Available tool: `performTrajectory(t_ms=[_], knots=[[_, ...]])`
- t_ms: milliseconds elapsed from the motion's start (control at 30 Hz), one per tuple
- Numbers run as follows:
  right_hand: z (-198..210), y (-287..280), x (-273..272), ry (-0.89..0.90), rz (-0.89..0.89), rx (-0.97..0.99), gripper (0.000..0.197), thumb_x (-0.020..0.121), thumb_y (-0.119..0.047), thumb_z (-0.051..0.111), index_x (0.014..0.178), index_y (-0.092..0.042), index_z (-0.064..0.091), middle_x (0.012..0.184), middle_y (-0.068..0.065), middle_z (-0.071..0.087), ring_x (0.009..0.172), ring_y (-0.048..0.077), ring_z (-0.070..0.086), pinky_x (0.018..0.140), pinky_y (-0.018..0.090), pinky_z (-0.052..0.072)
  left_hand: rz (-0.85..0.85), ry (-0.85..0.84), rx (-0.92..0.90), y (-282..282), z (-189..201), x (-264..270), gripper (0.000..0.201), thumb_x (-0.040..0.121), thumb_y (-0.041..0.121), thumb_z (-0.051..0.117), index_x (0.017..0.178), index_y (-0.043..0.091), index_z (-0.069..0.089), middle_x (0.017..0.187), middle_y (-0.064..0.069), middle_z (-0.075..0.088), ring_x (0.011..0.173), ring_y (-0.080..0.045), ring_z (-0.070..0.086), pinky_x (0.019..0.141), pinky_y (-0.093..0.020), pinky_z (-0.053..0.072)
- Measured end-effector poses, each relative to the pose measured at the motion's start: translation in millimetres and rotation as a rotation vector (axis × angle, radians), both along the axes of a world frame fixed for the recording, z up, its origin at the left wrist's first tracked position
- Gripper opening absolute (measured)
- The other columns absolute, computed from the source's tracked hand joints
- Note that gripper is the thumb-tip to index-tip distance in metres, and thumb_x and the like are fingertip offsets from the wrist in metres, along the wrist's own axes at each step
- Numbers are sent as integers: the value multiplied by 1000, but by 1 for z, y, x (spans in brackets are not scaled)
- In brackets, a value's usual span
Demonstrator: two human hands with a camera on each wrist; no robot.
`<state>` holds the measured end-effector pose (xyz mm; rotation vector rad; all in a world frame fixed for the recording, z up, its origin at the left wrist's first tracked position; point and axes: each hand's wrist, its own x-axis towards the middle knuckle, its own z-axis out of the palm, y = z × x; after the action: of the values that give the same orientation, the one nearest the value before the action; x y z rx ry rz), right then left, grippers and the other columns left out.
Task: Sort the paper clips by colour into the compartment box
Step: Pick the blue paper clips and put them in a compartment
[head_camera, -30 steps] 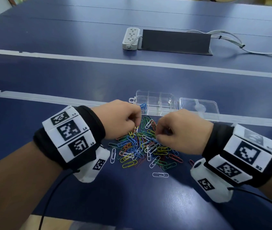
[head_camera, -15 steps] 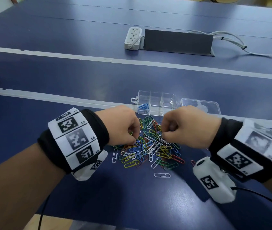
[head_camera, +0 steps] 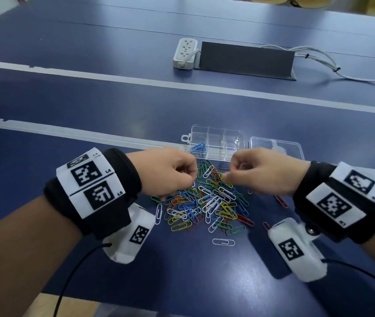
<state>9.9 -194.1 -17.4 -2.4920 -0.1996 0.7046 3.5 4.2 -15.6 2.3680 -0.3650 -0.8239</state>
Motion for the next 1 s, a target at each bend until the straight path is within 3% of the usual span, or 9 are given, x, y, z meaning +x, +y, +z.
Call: performTrajectory(t_ms=[100, 167, 267, 433, 500, 567, 733, 867, 1000], knots=[[1, 5, -5, -204, 159, -191, 12, 81, -32, 65, 71, -32, 57, 55, -11, 42, 55, 1, 41, 52, 12, 28, -23, 25, 11, -3, 4, -2, 6, 73, 24, 48, 68, 22, 48, 57, 2, 50, 52, -19, 46, 56, -27, 43], [1, 6, -7, -277, 171, -242, 10, 82, -26, 61, 81, -33, 67, 54, -13, 41, 62, 7, 45, 51, 11, 26, -60, -49, 67, -5, 3, -2, 15, 79, 24, 53, 66, 23, 46, 56, 5, 45, 53, -13, 41, 56, -23, 38], [2, 6, -7, -312, 176, -304, 14, 84, -28, 58, 90, -31, 71, 56, -16, 42, 73, 11, 49, 54, 13, 27, -120, -183, 164, -6, 2, -2, 11, 78, 26, 62, 74, 24, 53, 53, 4, 41, 50, -8, 39, 54, -22, 35], [2, 9, -8, -322, 204, -283, 16, 79, -35, 65, 92, -28, 71, 58, -14, 41, 73, 14, 48, 51, 14, 29, -196, -267, 293, -8, -1, -1, 13, 76, 29, 71, 88, 27, 67, 54, 9, 39, 49, -3, 38, 50, -17, 31], [1, 10, -10, -334, 226, -289, 16, 80, -33, 64, 95, -30, 71, 58, -13, 41, 74, 14, 47, 58, 19, 34, -203, -288, 314, -9, -1, 0, 10, 77, 28, 70, 87, 26, 69, 53, 9, 39, 49, -2, 38, 50, -17, 32], [1, 10, -11, -338, 245, -291, 16, 81, -30, 64, 94, -29, 72, 60, -12, 44, 74, 15, 48, 68, 20, 38, -213, -308, 322, -9, 0, 0, 7, 78, 26, 67, 85, 26, 70, 51, 9, 37, 48, -3, 37, 49, -16, 31], [1, 10, -12, -338, 255, -325, 21, 83, -27, 55, 89, -19, 74, 82, 6, 72, 83, 26, 64, 68, 22, 45, -220, -347, 306, -7, 1, -1, 11, 81, 24, 59, 83, 23, 69, 49, 7, 40, 48, -3, 40, 49, -11, 29], [1, 10, -14, -318, 224, -296, 24, 82, -27, 52, 85, -12, 71, 75, 7, 68, 76, 26, 60, 70, 27, 49, -205, -345, 259, -5, 1, -1, 10, 81, 23, 56, 81, 26, 66, 50, 7, 44, 49, -3, 42, 50, -8, 29], [1, 12, -12, -267, 144, -196, 21, 85, -27, 47, 77, -11, 59, 68, 3, 59, 73, 25, 53, 67, 28, 41, -149, -295, 196, -3, 1, 0, 8, 83, 21, 53, 80, 27, 57, 64, 10, 54, 58, -2, 46, 56, -10, 34]])
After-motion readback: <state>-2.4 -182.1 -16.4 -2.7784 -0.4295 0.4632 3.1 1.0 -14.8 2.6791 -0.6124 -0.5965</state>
